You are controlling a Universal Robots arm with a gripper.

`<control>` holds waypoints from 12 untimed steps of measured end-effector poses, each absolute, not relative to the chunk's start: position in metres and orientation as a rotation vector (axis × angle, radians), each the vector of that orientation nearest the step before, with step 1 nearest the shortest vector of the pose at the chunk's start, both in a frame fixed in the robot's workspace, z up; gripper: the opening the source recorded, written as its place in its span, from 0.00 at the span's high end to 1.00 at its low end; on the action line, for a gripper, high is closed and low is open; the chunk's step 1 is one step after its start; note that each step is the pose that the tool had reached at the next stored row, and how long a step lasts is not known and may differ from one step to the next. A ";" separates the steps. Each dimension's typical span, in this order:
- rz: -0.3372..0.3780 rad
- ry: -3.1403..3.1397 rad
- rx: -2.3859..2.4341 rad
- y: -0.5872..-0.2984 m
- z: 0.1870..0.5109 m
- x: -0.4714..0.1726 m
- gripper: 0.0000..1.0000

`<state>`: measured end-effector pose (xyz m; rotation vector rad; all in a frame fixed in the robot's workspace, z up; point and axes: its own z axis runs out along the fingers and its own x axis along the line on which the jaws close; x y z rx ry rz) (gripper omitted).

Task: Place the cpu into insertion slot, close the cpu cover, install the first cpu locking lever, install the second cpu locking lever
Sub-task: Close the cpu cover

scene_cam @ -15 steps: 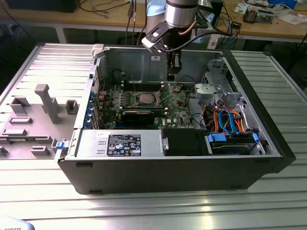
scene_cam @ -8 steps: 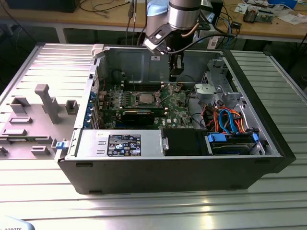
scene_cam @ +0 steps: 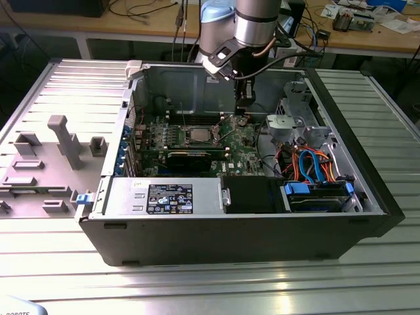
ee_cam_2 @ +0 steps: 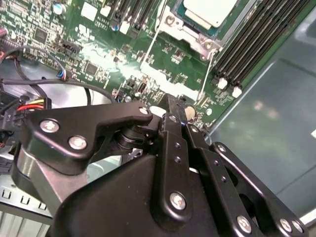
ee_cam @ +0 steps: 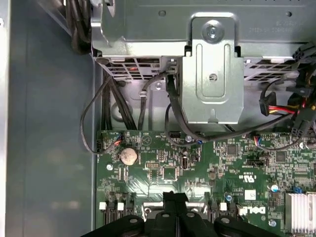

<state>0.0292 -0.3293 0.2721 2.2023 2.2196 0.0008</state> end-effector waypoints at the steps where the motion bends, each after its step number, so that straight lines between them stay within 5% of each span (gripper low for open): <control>1: 0.001 2.220 2.203 -0.329 0.271 0.030 0.89; 12: 0.012 2.224 2.208 -0.329 0.257 0.036 0.89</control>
